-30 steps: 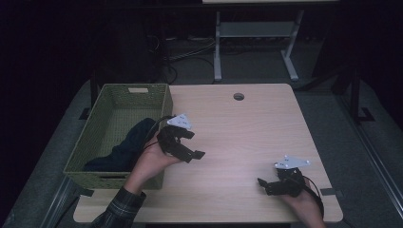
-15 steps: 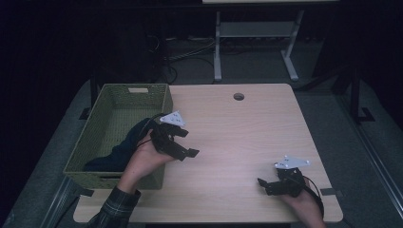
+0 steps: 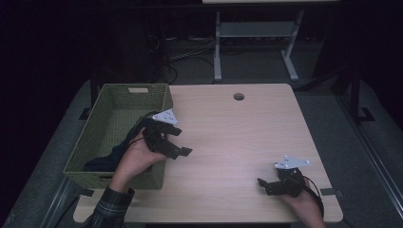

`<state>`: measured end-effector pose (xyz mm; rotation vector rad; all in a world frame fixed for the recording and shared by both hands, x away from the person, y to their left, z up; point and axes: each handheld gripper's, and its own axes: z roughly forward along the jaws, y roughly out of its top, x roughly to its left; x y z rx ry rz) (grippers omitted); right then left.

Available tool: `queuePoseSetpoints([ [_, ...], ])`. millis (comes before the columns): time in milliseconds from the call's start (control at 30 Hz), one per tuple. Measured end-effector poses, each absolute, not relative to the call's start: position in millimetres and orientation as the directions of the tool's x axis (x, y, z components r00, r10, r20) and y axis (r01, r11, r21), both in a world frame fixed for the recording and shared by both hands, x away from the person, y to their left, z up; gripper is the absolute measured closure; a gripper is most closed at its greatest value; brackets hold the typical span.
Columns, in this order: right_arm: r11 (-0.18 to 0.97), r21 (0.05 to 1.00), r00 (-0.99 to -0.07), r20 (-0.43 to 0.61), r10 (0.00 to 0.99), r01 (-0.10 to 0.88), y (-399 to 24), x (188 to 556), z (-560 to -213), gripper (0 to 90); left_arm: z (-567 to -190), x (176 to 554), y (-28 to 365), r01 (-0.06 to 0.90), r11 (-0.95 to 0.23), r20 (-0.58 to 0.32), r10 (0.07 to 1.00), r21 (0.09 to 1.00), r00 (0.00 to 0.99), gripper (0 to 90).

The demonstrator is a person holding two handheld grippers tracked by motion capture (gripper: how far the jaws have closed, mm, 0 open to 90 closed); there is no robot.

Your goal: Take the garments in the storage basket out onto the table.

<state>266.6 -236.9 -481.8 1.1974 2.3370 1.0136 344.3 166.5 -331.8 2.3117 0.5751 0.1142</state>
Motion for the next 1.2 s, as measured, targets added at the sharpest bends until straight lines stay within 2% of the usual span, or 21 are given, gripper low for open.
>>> queuePoseSetpoints([
  [1200,0.398,0.718,-0.598,0.032,0.801,0.571,-237,267,-482,9.7,-312,347,225,0.434,-0.590,-0.059,0.546,0.681,0.835,14.7],
])
